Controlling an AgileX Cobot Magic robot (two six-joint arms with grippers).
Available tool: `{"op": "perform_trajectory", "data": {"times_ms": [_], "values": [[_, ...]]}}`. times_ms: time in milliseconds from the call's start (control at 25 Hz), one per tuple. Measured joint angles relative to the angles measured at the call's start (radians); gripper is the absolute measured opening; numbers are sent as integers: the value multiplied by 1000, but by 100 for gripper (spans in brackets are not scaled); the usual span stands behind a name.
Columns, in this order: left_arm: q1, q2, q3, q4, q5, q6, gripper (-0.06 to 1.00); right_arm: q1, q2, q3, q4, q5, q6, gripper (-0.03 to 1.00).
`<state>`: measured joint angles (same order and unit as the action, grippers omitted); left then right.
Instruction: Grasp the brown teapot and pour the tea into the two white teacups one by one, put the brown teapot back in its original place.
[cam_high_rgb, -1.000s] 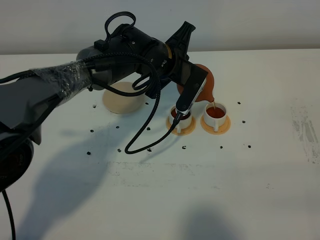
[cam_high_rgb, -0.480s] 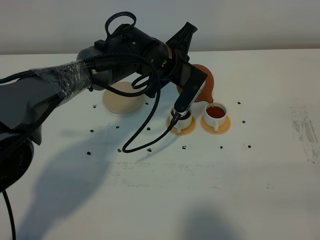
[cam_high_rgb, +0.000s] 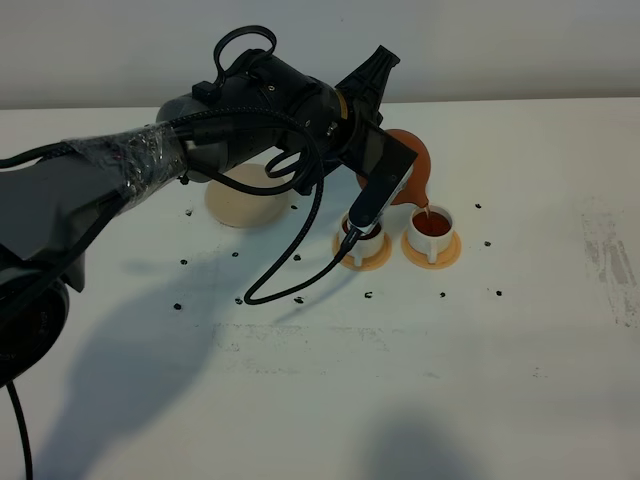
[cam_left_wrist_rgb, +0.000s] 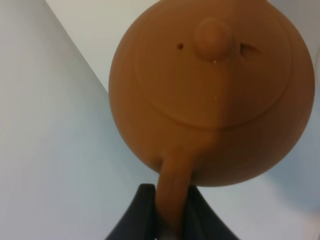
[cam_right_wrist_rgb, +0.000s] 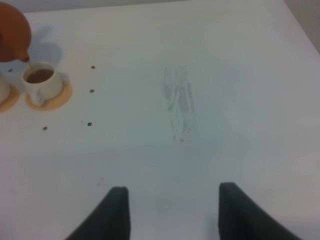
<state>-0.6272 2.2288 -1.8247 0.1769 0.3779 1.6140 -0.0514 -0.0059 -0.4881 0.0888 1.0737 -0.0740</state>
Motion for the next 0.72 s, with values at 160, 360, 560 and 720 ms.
{"op": "perform_trajectory", "data": {"times_ms": [160,360,560,720], "values": [[0,0,0,9,-1,0,8,0,0,0,0,0,0,43],[-1,0,0,10,-1,14,8,0,0,0,0,0,0,43],[-1,0,0,10,-1,24,8,0,0,0,0,0,0,43],[-1,0,0,10,-1,25,8,0,0,0,0,0,0,43]]}}
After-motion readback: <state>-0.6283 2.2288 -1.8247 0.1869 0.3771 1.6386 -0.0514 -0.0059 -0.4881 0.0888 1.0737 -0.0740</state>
